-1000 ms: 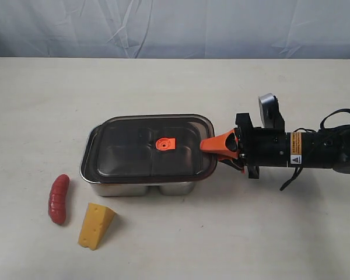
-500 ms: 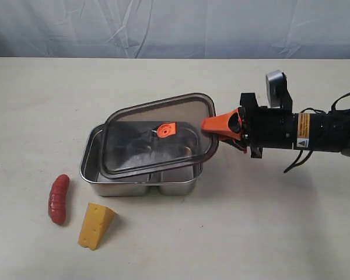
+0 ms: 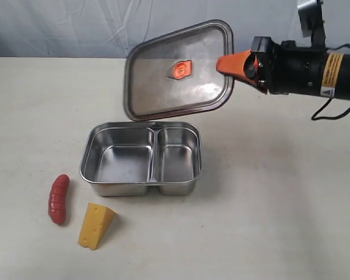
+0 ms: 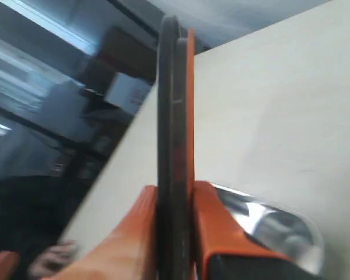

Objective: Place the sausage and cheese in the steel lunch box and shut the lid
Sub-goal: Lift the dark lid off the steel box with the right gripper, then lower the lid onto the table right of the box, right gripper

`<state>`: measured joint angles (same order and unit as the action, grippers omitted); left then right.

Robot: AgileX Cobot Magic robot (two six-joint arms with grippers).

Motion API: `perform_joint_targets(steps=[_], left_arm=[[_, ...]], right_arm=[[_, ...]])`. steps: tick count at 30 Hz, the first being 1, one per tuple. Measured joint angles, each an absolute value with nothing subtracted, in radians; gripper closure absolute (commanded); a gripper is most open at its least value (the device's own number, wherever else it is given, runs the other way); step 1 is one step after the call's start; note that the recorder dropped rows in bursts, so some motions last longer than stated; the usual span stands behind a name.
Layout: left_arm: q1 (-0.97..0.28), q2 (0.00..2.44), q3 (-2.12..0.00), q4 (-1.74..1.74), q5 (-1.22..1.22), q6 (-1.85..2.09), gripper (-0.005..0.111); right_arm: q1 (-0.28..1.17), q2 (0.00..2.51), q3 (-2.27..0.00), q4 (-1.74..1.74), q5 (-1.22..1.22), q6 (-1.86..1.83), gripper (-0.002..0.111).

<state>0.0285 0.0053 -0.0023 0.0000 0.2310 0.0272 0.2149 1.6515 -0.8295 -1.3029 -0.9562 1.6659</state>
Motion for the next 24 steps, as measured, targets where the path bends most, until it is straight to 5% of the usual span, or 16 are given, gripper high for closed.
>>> perform_joint_targets(steps=[7,17,24], left_arm=[[0.029,0.005,-0.002,0.000,0.231,0.027,0.107],[0.029,0.005,-0.002,0.000,0.231,0.027,0.107],[0.029,0.005,-0.002,0.000,0.231,0.027,0.107]], right_arm=[[0.213,1.385,-0.931,-1.730,-0.347,1.725,0.109],[0.215,1.325,-0.801,-1.746,-0.211,1.151,0.109],[0.358,1.284,-0.602,-1.746,-0.166,0.974,0.109]])
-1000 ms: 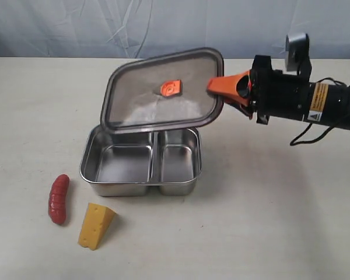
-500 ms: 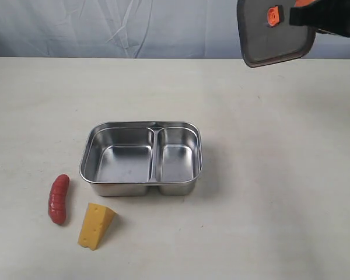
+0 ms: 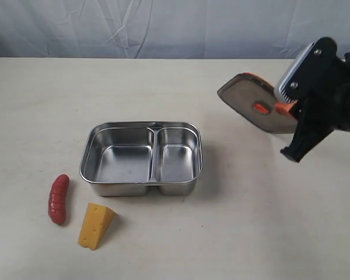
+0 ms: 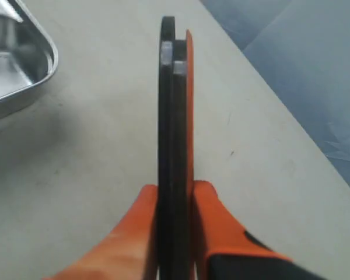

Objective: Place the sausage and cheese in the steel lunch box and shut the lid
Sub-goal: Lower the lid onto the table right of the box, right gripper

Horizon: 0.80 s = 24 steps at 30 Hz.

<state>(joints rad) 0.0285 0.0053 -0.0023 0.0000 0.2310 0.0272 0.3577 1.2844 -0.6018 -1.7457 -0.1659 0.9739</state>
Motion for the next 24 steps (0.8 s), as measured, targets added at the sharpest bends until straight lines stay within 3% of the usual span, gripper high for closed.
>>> perform_joint_targets(steps=[7,16,24], left_arm=[[0.029,0.005,-0.002,0.000,0.231,0.027,0.107],[0.029,0.005,-0.002,0.000,0.231,0.027,0.107],[0.029,0.005,-0.002,0.000,0.231,0.027,0.107]], right_arm=[[0.527,1.243,-0.476,-1.748,0.051,0.961,0.109],[0.748,1.239,-0.368,-1.715,0.139,0.955,0.109],[0.807,1.275,-0.362,-1.533,0.173,0.951,0.105]])
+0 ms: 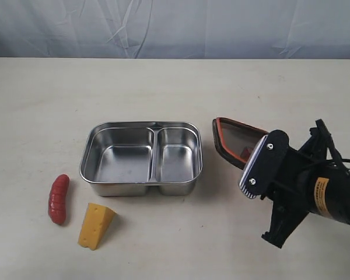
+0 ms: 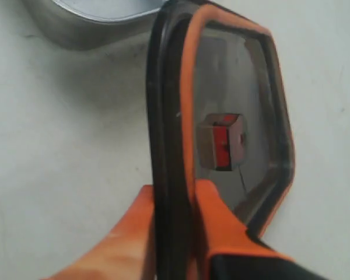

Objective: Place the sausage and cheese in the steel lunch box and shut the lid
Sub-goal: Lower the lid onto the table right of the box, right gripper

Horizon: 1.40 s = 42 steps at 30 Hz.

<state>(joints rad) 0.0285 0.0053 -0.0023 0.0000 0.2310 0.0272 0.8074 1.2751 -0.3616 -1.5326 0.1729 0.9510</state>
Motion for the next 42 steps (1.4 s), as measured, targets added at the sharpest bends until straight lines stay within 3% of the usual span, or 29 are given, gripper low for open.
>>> perform_joint_targets(steps=[7,16,17,19,20,21,31,42], left_arm=[[0.029,0.005,-0.002,0.000,0.231,0.027,0.107],[0.029,0.005,-0.002,0.000,0.231,0.027,0.107],[0.029,0.005,-0.002,0.000,0.231,0.027,0.107],[0.029,0.005,-0.002,0.000,0.231,0.027,0.107],[0.029,0.005,-0.002,0.000,0.231,0.027,0.107],[0.029,0.005,-0.002,0.000,0.231,0.027,0.107],[0.029,0.005,-0.002,0.069,0.217,0.027,0.107],[0.029,0.003,-0.013,-0.431,-0.286,-0.177,0.107]], right_arm=[[0.807,1.328,-0.358,-1.445,0.154,0.954,0.065],[0.807,1.340,-0.358,-1.410,0.120,0.959,0.064],[0.807,1.335,-0.366,-1.390,0.116,0.959,0.065],[0.807,1.295,-0.412,-1.260,0.128,0.967,0.080],[0.807,1.272,-0.435,-1.210,0.138,0.971,0.098],[0.807,1.234,-0.475,-1.135,0.161,0.973,0.110],[0.807,1.069,-0.527,-0.977,0.299,0.977,0.108],[0.807,1.069,-0.527,-0.954,0.301,0.981,0.108]])
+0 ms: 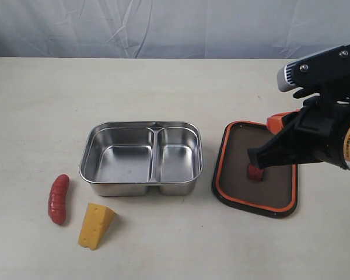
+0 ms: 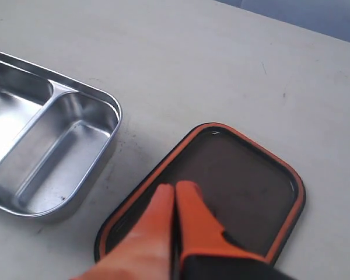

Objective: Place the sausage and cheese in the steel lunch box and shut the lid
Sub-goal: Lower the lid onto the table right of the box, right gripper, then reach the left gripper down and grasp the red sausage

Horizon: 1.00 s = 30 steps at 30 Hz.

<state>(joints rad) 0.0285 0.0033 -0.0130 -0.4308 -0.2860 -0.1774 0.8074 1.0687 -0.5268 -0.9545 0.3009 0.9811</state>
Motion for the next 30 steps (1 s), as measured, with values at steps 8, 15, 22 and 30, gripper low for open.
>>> perform_joint_targets(steps=[8,15,22,30], left_arm=[[0.029,0.158,-0.264,-0.318,-0.065,-0.200,0.107],[0.029,0.681,-0.696,-0.017,0.546,-0.200,0.107],[0.029,1.101,-0.881,-0.015,0.925,-0.197,0.107],[0.029,1.367,-0.880,-0.315,0.980,0.165,0.072]], right_arm=[[0.807,1.069,-0.527,-0.952,0.301,0.981,0.108],[0.807,1.069,-0.527,-0.938,0.323,0.981,0.108],[0.807,1.069,-0.527,-0.932,0.383,0.981,0.108],[0.807,1.069,-0.527,-0.932,0.400,0.981,0.108]])
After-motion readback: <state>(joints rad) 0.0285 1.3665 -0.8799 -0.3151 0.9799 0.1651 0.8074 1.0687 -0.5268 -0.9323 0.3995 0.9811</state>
